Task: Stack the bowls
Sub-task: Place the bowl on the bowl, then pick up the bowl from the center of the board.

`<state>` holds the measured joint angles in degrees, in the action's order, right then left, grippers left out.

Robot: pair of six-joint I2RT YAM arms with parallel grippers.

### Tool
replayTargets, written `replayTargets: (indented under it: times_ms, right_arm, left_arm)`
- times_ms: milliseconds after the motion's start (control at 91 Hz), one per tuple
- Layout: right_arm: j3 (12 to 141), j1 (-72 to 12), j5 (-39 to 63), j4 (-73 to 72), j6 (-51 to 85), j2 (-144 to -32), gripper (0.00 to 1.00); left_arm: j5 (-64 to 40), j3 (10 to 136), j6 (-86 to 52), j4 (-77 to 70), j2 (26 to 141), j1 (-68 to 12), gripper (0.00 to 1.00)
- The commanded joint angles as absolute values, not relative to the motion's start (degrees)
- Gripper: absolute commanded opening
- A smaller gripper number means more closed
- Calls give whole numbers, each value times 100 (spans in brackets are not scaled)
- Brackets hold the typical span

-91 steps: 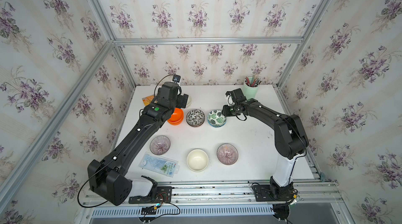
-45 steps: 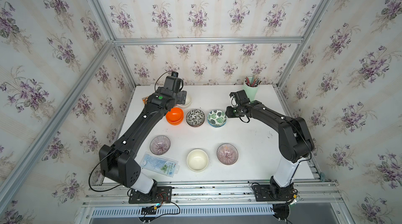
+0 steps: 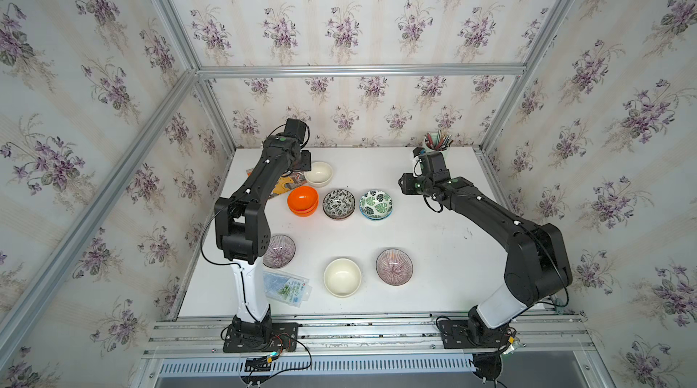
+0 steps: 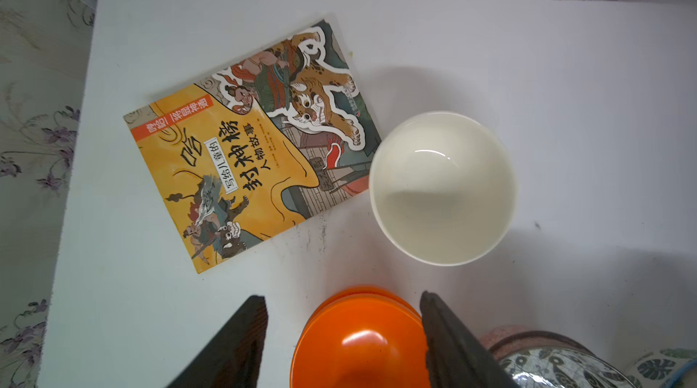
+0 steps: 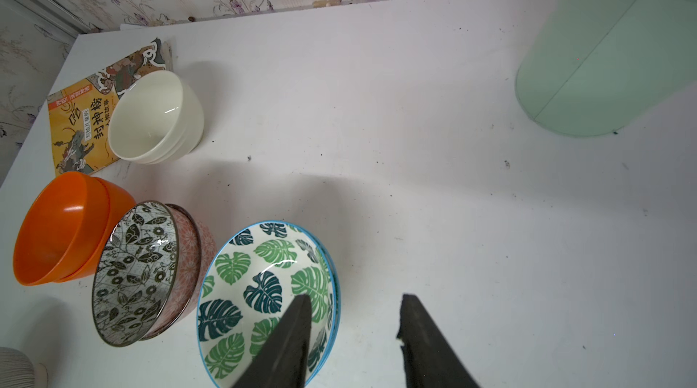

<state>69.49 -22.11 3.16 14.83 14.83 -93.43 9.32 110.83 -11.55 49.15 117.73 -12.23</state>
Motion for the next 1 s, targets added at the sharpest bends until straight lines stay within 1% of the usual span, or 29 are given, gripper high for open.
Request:
replayTargets:
  times_ms: [0, 33, 77, 352, 374, 407, 615, 681, 791, 868, 989]
  right_arm:
    - [6907, -2215, 449, 1307, 1558, -9325, 44]
    - [6885, -2220, 470, 1288, 1564, -9327, 44]
    - [6853, -2222, 491, 1271, 1573, -9324, 44]
    - [6650, -2224, 485, 1209, 1564, -9253, 44]
    - [6633, -2219, 484, 1205, 1560, -9246, 44]
    - [6606, -2223, 479, 1209, 1556, -9230, 44]
    - [6435, -2222, 458, 1168, 1539, -9145, 44]
    - [6423, -2223, 450, 1172, 1528, -9155, 44]
    - [6401, -2220, 440, 1178, 1512, -9169, 44]
    - [6407, -2224, 431, 1169, 1499, -9179, 44]
    - [6392, -2219, 424, 1159, 1503, -9190, 44]
  left_arm:
    - [729, 11277, -1237, 4916, 12044, -1230, 66]
    - [729, 11357, -1246, 4925, 12186, -1224, 62]
    - [714, 11435, -1263, 4922, 12319, -1230, 60]
    - [714, 11818, -1449, 4797, 13147, -1198, 56]
    - [719, 11834, -1470, 4761, 13188, -1198, 52]
    - [710, 11863, -1490, 4723, 13250, -1189, 49]
    - [583, 12212, -1560, 4684, 13716, -1144, 46]
    - [546, 12321, -1566, 4686, 13844, -1128, 39]
    - [494, 12492, -1619, 4757, 14021, -1095, 38]
    - [390, 12518, -1639, 4713, 14075, -1073, 31]
    - [225, 12539, -1657, 4622, 14088, -1047, 11]
